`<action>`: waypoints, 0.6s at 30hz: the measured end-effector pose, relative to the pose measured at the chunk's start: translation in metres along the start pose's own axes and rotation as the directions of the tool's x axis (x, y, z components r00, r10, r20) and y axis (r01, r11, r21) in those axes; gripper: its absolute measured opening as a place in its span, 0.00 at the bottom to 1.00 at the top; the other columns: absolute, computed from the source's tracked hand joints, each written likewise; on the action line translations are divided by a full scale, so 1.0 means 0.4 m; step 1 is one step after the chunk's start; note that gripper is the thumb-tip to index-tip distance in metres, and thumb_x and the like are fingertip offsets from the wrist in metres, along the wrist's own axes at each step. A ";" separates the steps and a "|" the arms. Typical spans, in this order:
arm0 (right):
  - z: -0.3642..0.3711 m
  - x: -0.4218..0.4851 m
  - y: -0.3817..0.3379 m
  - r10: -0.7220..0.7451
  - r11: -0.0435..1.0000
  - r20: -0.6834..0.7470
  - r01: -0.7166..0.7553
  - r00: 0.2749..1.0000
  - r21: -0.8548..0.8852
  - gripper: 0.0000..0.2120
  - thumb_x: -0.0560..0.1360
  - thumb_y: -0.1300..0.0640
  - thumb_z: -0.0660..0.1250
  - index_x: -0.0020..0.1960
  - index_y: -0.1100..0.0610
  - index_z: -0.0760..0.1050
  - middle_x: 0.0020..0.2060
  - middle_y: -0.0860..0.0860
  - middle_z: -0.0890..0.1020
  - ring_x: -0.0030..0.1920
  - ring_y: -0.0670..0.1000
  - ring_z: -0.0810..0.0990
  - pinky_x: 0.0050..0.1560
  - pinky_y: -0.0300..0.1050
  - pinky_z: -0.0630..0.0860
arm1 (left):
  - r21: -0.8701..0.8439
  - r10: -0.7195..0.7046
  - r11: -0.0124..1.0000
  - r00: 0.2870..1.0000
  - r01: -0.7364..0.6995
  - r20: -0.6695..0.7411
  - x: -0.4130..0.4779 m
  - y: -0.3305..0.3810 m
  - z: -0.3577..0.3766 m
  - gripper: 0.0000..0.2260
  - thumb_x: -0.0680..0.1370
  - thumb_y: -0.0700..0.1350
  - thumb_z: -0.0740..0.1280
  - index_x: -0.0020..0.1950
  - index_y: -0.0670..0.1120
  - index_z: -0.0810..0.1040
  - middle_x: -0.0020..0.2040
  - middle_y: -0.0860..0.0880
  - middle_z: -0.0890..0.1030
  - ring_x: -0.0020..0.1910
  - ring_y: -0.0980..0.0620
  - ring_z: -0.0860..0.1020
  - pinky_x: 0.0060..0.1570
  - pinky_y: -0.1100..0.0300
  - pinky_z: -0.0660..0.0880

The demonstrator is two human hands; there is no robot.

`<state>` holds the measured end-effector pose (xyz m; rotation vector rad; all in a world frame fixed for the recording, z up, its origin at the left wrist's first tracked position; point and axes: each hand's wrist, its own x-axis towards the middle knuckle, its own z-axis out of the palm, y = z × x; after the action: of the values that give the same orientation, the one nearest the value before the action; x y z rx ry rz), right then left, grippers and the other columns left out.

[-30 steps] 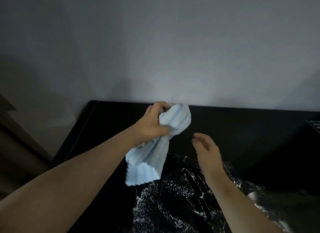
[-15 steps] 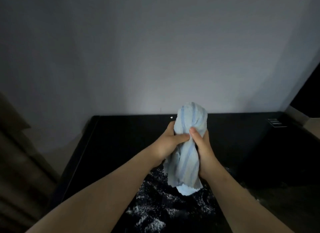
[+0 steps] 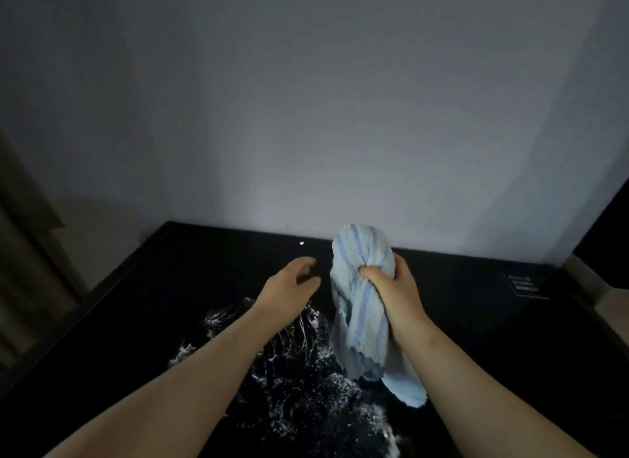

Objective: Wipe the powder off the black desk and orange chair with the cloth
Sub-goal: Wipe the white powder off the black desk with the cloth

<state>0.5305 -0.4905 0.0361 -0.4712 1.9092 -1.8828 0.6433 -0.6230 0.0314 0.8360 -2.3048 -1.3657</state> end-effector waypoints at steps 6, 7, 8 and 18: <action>-0.033 0.045 0.006 -0.003 0.977 -0.022 -0.001 1.000 -0.211 0.20 0.71 0.57 0.67 0.61 0.47 0.69 0.45 0.43 0.77 0.44 0.45 0.77 0.40 0.42 0.72 | 0.373 0.068 0.927 0.991 -0.020 -0.117 -0.030 -0.039 -0.011 0.19 0.76 0.46 0.65 0.67 0.55 0.70 0.63 0.55 0.75 0.54 0.58 0.76 0.49 0.60 0.76; -0.034 0.047 0.012 -0.008 0.968 -0.024 0.002 1.000 -0.251 0.21 0.70 0.56 0.67 0.62 0.46 0.69 0.45 0.42 0.77 0.44 0.44 0.76 0.40 0.42 0.71 | 0.405 0.073 0.914 0.991 -0.021 -0.113 -0.033 -0.049 -0.014 0.19 0.77 0.46 0.65 0.67 0.55 0.70 0.64 0.54 0.74 0.54 0.57 0.76 0.49 0.60 0.77; -0.035 0.048 0.020 -0.011 0.956 -0.029 0.002 1.000 -0.292 0.22 0.70 0.56 0.67 0.63 0.46 0.69 0.45 0.42 0.76 0.44 0.44 0.76 0.42 0.43 0.72 | 0.426 0.071 0.905 0.992 -0.018 -0.108 -0.037 -0.059 -0.018 0.19 0.77 0.46 0.64 0.68 0.54 0.69 0.65 0.54 0.73 0.54 0.56 0.76 0.48 0.60 0.77; -0.110 0.115 0.115 -0.031 0.791 -0.094 -0.033 0.995 -0.611 0.28 0.72 0.52 0.65 0.70 0.45 0.61 0.51 0.48 0.76 0.48 0.52 0.74 0.47 0.46 0.70 | 0.607 -0.047 0.791 0.997 0.077 -0.066 0.037 -0.134 -0.008 0.22 0.78 0.45 0.61 0.72 0.53 0.63 0.71 0.53 0.66 0.52 0.53 0.77 0.43 0.58 0.75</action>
<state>0.4709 -0.4751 -0.0126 -0.5690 2.5810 -1.2532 0.6507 -0.6543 -0.0141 1.1136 -2.7340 -0.5786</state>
